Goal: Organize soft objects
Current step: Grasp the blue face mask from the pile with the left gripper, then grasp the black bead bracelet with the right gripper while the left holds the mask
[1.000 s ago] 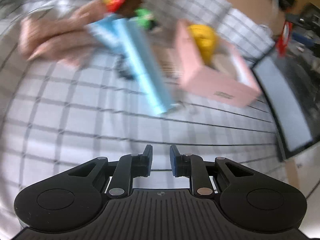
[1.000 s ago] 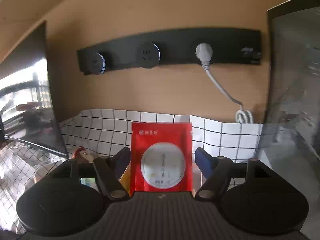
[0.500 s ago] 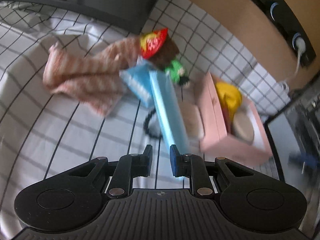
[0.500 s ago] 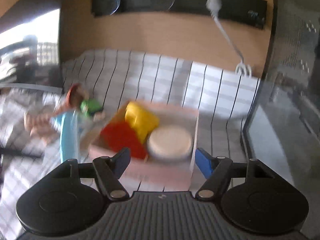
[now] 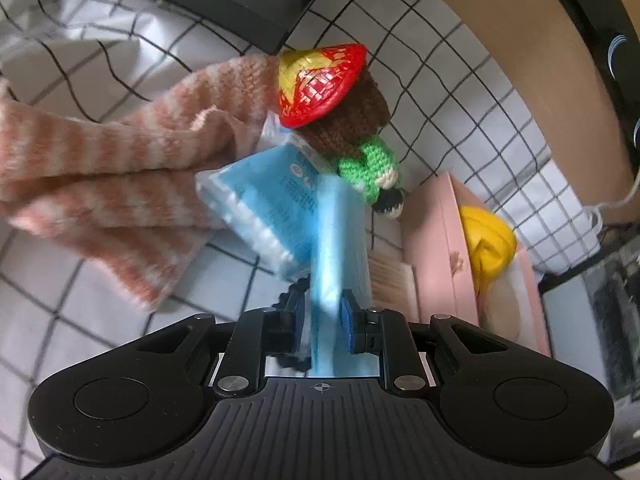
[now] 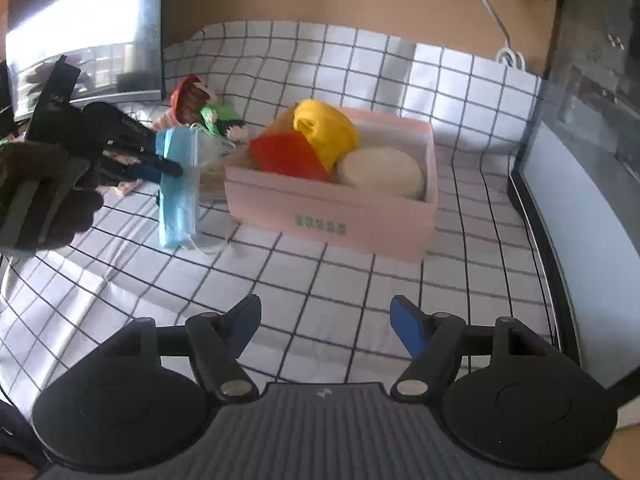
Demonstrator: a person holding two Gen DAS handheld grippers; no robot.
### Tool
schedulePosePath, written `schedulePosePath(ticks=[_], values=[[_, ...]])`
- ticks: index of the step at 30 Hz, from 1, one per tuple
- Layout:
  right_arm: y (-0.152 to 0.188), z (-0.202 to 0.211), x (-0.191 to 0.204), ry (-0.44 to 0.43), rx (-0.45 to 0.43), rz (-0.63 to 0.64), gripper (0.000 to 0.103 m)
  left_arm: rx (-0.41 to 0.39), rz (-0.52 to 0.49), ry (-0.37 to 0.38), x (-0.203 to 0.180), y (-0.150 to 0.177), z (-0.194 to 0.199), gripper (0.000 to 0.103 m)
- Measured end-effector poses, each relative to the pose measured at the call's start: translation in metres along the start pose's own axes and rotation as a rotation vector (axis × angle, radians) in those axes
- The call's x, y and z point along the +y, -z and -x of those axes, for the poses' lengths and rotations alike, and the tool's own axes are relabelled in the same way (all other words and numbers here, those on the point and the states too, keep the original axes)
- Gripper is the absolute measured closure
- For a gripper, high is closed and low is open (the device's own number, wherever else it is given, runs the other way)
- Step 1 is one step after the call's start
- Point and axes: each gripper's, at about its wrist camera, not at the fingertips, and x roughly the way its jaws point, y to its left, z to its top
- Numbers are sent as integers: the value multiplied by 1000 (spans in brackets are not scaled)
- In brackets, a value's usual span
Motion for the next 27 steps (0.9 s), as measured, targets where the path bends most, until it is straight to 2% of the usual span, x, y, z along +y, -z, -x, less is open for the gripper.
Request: schedulePosePath(ticks=[2,4,7,8,9,11,12,14,15,18,22,25,27], values=[[3,-1,0,10,9,-6,31,20,21,61,0,-2,-5,82],[7,-1,-1,11,18,-20,31,57,-3,110,-7,-2,-10,77],[12,-3,-3,12,35,-40,31,60,-124,79,-25,3,-12,77],[13,-3,-3,14,39,-44,31,68,-160,69,-30,4,-13,78],[13,-4,-3,16,40,-47,31,73,-183,49,-34,5,-13,84],[14,-3,-1,18,37,-53,31,58,-198,-18,-42,6,-10,88],[14,-3,-1,19,36,-53,31,36,-196,-23,-45,8,-5,89],[14,-3,1,25,30,-53,31,-10,-204,21,-49,14,6,89],[15,-3,1,25,28,-57,31,-7,-221,53,-54,20,8,90],[16,-5,0,23,35,-73,31,79,-256,103,-64,32,-4,90],[17,-7,3,24,38,-72,31,171,-247,31,-65,51,-32,90],[18,-4,6,31,24,-60,31,182,-271,38,-67,61,-32,93],[17,-4,6,34,19,-61,31,188,-283,73,-69,67,-27,93]])
